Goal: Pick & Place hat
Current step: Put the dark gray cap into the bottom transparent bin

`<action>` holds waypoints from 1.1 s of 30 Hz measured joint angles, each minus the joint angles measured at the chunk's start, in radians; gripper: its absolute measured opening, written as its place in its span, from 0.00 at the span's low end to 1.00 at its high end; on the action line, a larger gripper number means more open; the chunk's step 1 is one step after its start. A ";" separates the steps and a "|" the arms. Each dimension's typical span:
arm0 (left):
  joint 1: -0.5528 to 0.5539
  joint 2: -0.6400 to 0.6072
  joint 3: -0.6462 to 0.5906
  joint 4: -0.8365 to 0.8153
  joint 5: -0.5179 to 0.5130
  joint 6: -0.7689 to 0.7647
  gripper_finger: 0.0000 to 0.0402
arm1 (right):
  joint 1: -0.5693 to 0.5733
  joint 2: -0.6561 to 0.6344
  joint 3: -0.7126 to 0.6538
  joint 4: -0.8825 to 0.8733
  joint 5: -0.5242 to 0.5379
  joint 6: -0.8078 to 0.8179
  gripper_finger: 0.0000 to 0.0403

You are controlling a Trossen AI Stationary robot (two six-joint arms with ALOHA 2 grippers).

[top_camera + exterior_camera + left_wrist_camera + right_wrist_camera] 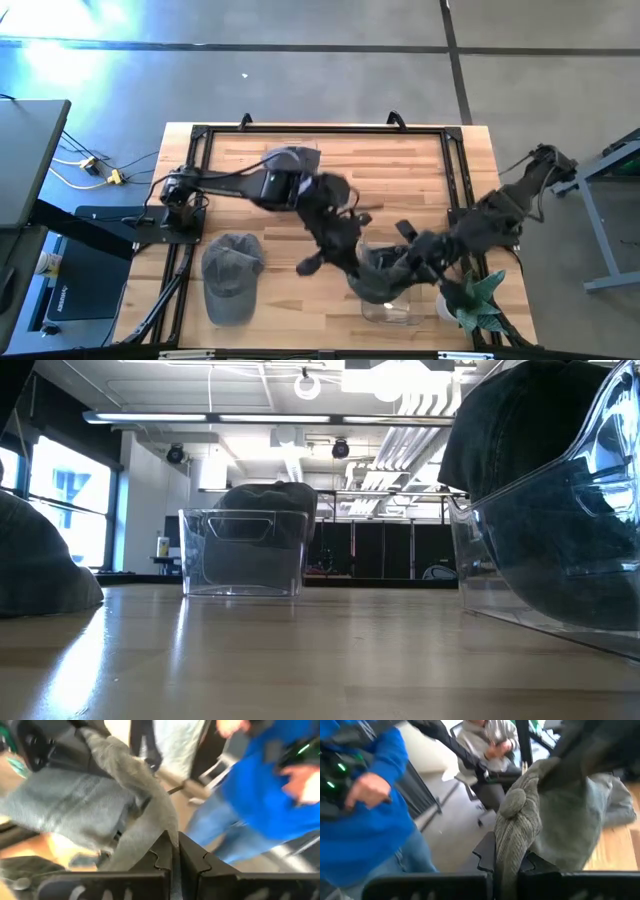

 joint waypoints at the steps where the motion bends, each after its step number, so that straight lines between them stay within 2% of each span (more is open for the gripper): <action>1: -0.015 0.004 0.002 -0.014 -0.054 0.034 0.02 | 0.018 0.008 0.000 -0.015 0.022 0.001 0.02; 3: -0.047 0.012 0.002 -0.033 -0.161 0.083 0.01 | 0.050 0.021 0.000 -0.046 0.070 0.005 0.01; 5: -0.061 0.017 -0.001 -0.034 -0.202 0.094 0.00 | 0.079 0.033 0.000 -0.081 0.103 0.007 0.01; 11: -0.057 0.037 0.000 0.050 -0.237 0.100 0.00 | 0.154 0.055 0.000 -0.159 0.192 0.094 0.02; 19: -0.059 0.130 -0.001 0.161 -0.281 0.100 0.00 | 0.244 0.068 0.000 -0.280 0.259 0.144 0.02; 24: -0.072 0.140 0.000 0.194 -0.315 0.100 0.00 | 0.269 0.068 -0.035 -0.307 0.307 0.133 0.01; 29: -0.064 0.171 -0.002 0.176 -0.349 0.088 0.00 | 0.270 0.069 -0.102 -0.297 0.308 0.113 0.02; 33: -0.064 0.192 0.004 0.209 -0.330 0.050 0.00 | 0.268 0.066 -0.136 -0.285 0.298 0.113 0.04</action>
